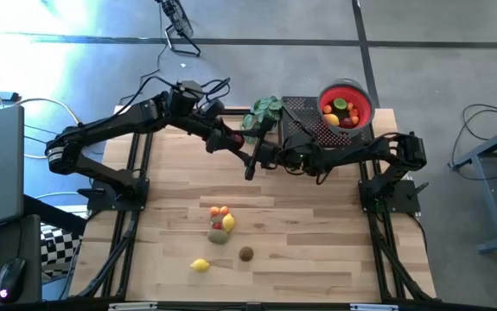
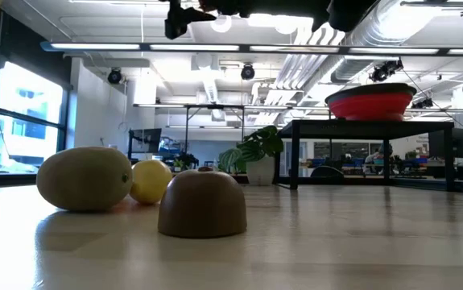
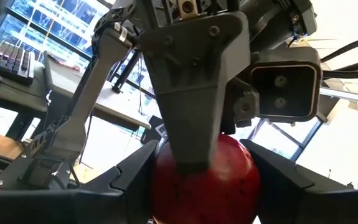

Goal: Pick & Place Fruit
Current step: Put the red pomegranate into the red strainer bowl

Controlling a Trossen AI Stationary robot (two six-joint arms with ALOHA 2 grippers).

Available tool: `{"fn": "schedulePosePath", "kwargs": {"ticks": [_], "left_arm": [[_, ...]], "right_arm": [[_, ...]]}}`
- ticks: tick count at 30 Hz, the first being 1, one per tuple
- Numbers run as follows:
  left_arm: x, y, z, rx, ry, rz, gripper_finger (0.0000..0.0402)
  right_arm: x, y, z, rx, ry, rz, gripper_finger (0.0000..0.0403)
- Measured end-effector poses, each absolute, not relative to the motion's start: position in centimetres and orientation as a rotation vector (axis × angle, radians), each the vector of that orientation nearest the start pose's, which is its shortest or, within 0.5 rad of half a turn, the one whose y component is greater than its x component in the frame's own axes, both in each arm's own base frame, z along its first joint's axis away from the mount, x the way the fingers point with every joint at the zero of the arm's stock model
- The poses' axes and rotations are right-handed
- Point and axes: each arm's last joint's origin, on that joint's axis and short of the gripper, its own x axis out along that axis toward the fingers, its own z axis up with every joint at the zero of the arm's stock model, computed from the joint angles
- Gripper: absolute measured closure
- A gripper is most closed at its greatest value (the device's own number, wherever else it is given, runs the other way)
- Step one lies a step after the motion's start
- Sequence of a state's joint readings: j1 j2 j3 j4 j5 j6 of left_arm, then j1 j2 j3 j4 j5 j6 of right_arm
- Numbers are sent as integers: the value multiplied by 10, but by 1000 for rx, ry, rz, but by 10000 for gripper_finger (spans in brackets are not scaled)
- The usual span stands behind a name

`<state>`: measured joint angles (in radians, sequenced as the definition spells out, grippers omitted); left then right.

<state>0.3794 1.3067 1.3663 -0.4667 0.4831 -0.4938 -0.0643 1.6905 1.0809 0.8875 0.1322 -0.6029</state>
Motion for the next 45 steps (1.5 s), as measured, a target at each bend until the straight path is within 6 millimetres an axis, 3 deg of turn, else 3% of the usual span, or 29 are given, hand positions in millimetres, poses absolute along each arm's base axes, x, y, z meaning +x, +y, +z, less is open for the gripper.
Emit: {"fn": "schedulePosePath", "kwargs": {"ticks": [9,15,22,32,40,45], "left_arm": [[258,93,402,-582,365,-25,92],[247,103,430,-489,274,-25,92],[226,121,463,-333,194,39,92],[209,143,462,-284,221,153,92],[209,143,452,-234,312,175,92],[209,143,450,-233,329,179,92]], "right_arm": [[378,-30,300,-582,-176,-349,199],[375,-31,302,-615,-124,-443,199],[358,-34,320,-610,-16,-668,199],[306,-44,357,-609,273,-1082,199],[250,-65,380,-399,275,-1174,199],[228,-86,376,-297,321,-1250,199]]}}
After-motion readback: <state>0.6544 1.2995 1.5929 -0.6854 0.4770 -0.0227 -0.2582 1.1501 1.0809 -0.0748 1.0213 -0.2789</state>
